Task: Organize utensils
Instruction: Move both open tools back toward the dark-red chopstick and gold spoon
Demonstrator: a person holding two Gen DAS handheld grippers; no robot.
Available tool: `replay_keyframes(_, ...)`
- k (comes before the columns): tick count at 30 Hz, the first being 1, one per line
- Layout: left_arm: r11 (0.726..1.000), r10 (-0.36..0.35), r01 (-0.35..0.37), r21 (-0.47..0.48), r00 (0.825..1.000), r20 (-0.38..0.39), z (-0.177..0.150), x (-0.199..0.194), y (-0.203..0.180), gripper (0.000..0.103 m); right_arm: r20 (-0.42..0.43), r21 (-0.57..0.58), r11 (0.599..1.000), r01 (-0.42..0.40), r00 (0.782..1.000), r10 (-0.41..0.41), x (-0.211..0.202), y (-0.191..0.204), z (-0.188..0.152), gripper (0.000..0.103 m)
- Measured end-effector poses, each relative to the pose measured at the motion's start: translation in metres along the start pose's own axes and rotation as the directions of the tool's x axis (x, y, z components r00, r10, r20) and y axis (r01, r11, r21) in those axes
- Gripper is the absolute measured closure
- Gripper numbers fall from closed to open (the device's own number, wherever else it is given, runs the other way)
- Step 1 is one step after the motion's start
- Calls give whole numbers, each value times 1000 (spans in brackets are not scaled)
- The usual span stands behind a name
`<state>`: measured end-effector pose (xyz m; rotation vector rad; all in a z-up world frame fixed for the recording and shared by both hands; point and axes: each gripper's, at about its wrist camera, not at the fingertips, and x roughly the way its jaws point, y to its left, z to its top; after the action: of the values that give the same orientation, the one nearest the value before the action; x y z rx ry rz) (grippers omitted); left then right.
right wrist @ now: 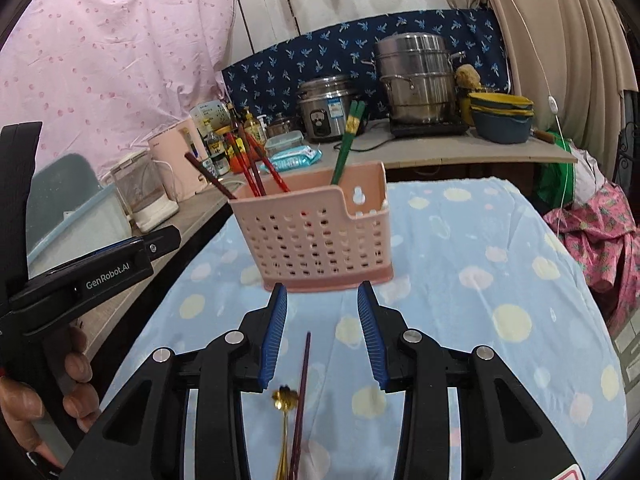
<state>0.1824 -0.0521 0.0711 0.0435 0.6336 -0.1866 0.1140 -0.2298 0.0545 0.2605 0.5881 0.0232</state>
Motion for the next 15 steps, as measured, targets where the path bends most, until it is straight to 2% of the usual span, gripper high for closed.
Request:
replay_keyframes(8,999,28,-30,-15,996,-90,-54,1,9,53,-122,39,999,25,992,-20,-1,-10,-65,66)
replay_keyframes(15,999,33,-38,-27,987,-156,-86,4,12,53,-187,-9,1000,21,982,-23,-5,4,-106,66)
